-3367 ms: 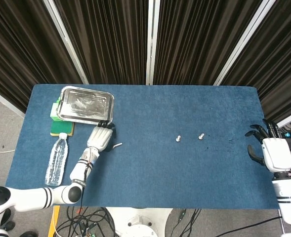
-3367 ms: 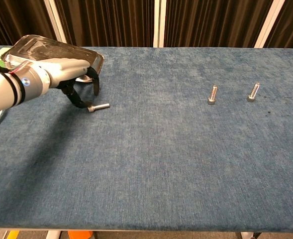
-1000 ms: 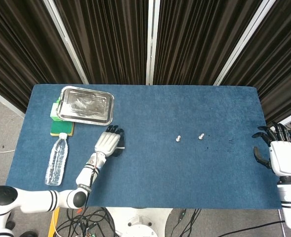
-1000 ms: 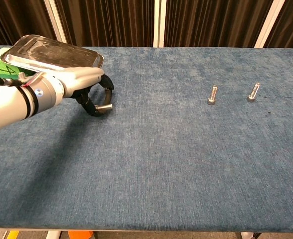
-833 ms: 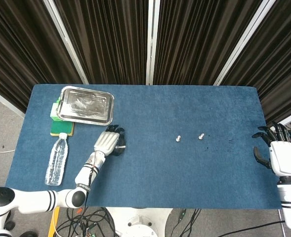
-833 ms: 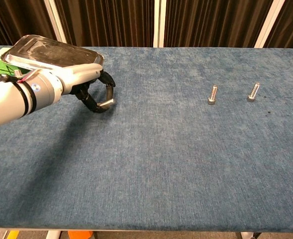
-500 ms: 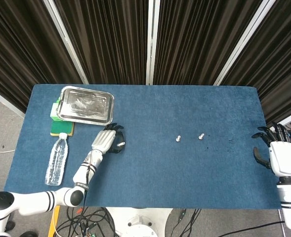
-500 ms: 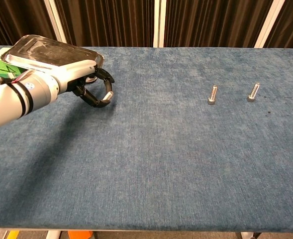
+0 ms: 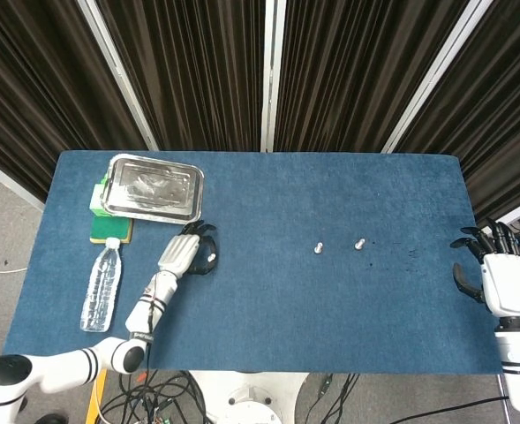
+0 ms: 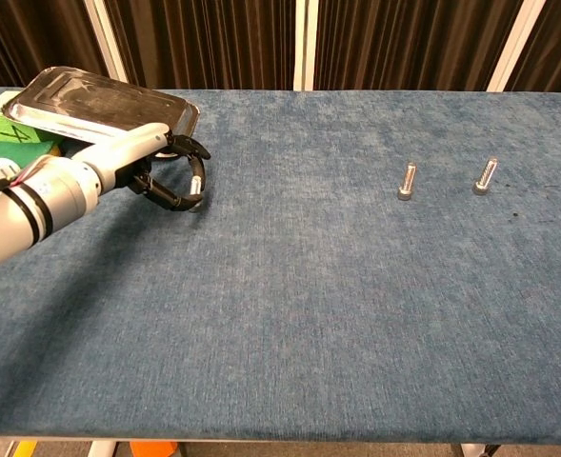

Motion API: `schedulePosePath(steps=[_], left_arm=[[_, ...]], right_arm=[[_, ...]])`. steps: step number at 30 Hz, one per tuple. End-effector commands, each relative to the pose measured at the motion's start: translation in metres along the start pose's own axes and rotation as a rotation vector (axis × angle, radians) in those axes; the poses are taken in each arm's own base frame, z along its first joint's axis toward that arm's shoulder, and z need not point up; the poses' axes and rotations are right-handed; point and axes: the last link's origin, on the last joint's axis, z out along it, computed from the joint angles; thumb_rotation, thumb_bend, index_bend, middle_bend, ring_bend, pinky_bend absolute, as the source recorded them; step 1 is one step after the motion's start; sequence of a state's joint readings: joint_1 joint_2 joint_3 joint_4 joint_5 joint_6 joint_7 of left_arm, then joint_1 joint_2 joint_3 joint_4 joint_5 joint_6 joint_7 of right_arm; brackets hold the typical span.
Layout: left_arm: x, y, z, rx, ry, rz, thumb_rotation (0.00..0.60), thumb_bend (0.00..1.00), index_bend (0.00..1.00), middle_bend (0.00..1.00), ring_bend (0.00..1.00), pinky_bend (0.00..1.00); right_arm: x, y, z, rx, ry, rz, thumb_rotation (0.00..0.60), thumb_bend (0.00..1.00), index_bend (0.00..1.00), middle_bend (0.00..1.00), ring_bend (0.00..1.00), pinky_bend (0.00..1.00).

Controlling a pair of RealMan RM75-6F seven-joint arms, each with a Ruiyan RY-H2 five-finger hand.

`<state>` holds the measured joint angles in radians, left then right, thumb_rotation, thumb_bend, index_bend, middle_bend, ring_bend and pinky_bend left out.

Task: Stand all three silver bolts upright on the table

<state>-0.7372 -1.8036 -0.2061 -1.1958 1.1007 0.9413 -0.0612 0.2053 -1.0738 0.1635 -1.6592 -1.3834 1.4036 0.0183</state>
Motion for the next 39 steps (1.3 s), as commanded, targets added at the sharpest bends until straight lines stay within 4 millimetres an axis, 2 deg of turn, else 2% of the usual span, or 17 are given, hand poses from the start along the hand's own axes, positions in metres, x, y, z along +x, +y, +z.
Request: schedulePosePath(steps=[1, 16, 19, 20, 23, 26, 29, 33, 36, 39], left_arm=[[-0.001, -0.002, -0.001, -0.001, 0.003, -0.005, 0.6, 0.37, 0.53, 0.16, 0.02, 0.0], [-0.001, -0.003, -0.003, -0.009, 0.001, -0.004, 0.585, 0.37, 0.49, 0.16, 0.02, 0.0], [0.001, -0.001, -0.004, -0.024, 0.008, -0.001, 0.582, 0.37, 0.43, 0.16, 0.02, 0.0], [0.004, 0.0, -0.005, -0.032, 0.018, -0.003, 0.582, 0.37, 0.37, 0.16, 0.02, 0.0], [0.023, 0.006, -0.01, -0.07, 0.077, 0.018, 0.582, 0.34, 0.3, 0.15, 0.02, 0.0], [0.057, 0.003, -0.022, -0.083, 0.149, 0.062, 0.585, 0.3, 0.3, 0.15, 0.02, 0.0], [0.097, -0.007, -0.042, -0.059, 0.221, 0.103, 0.588, 0.27, 0.3, 0.15, 0.01, 0.0], [0.142, -0.037, -0.08, 0.037, 0.31, 0.188, 0.592, 0.25, 0.3, 0.15, 0.02, 0.0], [0.159, -0.064, -0.112, 0.127, 0.342, 0.283, 0.6, 0.25, 0.3, 0.15, 0.02, 0.0], [0.166, -0.087, -0.149, 0.2, 0.363, 0.354, 0.6, 0.25, 0.3, 0.15, 0.01, 0.0]], right_arm=[[0.0, 0.0, 0.0, 0.0, 0.0, 0.0, 0.6, 0.38, 0.37, 0.22, 0.0, 0.0], [0.001, 0.0, -0.001, -0.003, 0.005, 0.002, 0.6, 0.38, 0.37, 0.22, 0.0, 0.0], [0.001, 0.0, 0.0, -0.001, 0.004, 0.003, 0.6, 0.38, 0.37, 0.22, 0.0, 0.0], [0.001, 0.0, 0.0, -0.001, 0.004, 0.003, 0.6, 0.38, 0.37, 0.22, 0.0, 0.0], [0.003, 0.001, 0.001, 0.0, 0.005, 0.006, 0.6, 0.38, 0.37, 0.22, 0.0, 0.0], [0.006, 0.003, 0.002, 0.012, 0.004, 0.01, 0.6, 0.39, 0.35, 0.22, 0.0, 0.0], [0.01, 0.007, 0.002, 0.033, -0.007, 0.027, 0.6, 0.39, 0.31, 0.22, 0.0, 0.0], [0.01, 0.018, 0.0, 0.06, -0.063, 0.042, 0.6, 0.39, 0.21, 0.22, 0.0, 0.0], [0.007, 0.023, -0.003, 0.069, -0.087, 0.047, 0.6, 0.39, 0.16, 0.21, 0.0, 0.0], [0.004, 0.026, -0.009, 0.073, -0.082, 0.049, 0.6, 0.38, 0.14, 0.19, 0.0, 0.0]])
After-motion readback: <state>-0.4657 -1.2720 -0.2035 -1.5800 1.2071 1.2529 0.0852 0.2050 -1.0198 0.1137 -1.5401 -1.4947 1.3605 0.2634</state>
